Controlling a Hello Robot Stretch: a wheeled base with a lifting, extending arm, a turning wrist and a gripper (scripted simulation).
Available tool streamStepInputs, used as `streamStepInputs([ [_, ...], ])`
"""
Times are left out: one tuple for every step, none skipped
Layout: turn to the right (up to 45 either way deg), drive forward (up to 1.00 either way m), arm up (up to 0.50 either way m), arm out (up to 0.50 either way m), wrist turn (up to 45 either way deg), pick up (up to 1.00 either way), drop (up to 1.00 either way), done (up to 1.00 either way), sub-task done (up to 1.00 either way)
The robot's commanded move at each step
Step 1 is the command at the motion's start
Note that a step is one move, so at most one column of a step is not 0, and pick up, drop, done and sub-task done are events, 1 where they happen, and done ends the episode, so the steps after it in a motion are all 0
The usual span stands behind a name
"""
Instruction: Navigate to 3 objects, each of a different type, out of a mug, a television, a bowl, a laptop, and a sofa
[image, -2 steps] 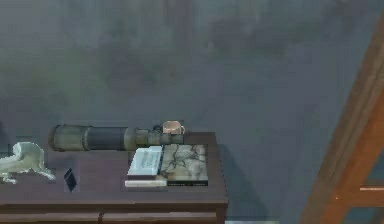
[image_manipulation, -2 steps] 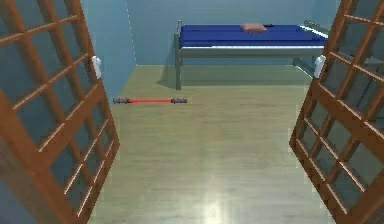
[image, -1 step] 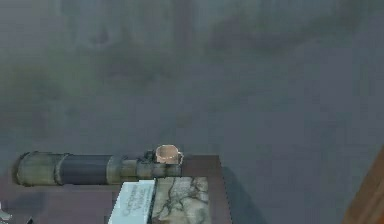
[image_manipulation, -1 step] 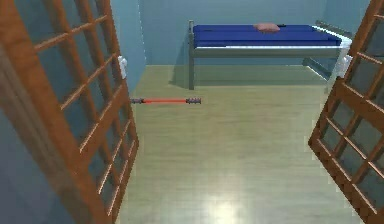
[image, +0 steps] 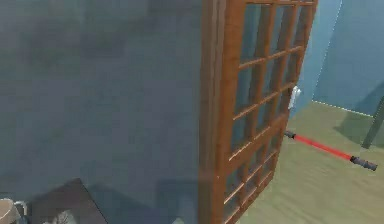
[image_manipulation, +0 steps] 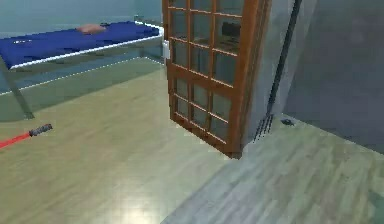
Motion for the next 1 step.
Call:
streamStepInputs([
  [45.0, 0.0, 0.0, 0.0, 0.0, 0.0, 0.0, 0.0, 0.0],
])
